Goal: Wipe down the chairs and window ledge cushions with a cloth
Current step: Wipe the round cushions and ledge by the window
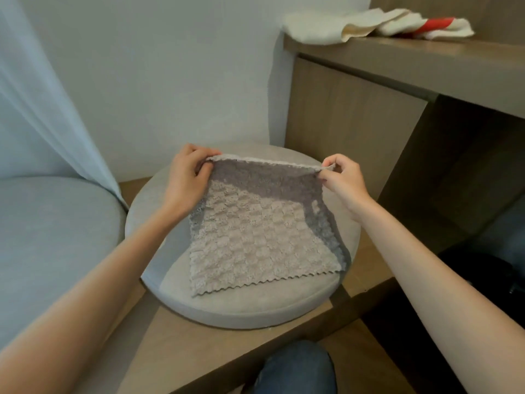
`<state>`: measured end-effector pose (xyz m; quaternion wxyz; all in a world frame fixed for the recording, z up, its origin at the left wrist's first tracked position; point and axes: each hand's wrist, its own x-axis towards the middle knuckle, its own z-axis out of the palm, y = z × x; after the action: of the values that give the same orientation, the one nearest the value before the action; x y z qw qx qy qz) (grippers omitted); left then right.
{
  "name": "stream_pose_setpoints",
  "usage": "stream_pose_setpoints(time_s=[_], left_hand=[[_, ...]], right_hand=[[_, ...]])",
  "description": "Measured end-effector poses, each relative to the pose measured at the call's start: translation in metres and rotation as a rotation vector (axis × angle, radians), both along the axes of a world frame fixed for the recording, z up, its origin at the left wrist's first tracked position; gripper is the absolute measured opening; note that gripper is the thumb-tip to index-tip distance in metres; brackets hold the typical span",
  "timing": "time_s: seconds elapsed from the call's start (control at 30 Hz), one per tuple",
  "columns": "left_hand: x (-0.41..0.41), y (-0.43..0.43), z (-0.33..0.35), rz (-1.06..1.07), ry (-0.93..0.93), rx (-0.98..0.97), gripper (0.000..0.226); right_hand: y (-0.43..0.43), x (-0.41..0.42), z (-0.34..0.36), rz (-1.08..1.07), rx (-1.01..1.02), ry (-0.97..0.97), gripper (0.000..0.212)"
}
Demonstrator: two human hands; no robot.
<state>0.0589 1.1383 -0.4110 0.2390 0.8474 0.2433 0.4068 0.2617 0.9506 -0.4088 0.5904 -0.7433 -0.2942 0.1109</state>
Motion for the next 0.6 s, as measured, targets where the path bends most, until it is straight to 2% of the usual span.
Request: stream_pose_setpoints(time_s=[0.1,0.2,0.27,0.37,0.43,0.5,0.6], left_hand=[[-0.019,-0.024,-0.012,-0.067,0.038,0.046,0.024],[-0.04,-0.043,-0.027,-0.2,0.079,0.005,0.017],[-0.054,-0.052,-0.039,-0.291,0.17,-0.007,0.015],[-0.072,-0.059,-0.055,-0.388,0.392,-0.023,0.039],[-0.081,-0.06,-0.063,-0.403,0.496,-0.036,0.044],[-0.086,-0.058,-0.066,-0.381,0.451,-0.108,0.045],[-0.081,-0.053,-0.061,-0.33,0.324,-0.137,0.042]], right_hand=[[-0.027,-0.009,-0.007,0.093,0.025,0.181,0.026],[-0.056,-0.019,-0.029,0.125,-0.083,0.091,0.028],[-0.072,-0.027,-0.048,0.158,-0.19,0.016,0.029],[-0.087,-0.038,-0.069,0.171,-0.313,-0.04,0.035],[-0.091,-0.046,-0.073,0.117,-0.319,-0.052,0.039],[-0.089,-0.05,-0.072,-0.007,-0.295,-0.125,0.039],[-0.082,-0.048,-0.071,-0.162,-0.364,-0.217,0.023]])
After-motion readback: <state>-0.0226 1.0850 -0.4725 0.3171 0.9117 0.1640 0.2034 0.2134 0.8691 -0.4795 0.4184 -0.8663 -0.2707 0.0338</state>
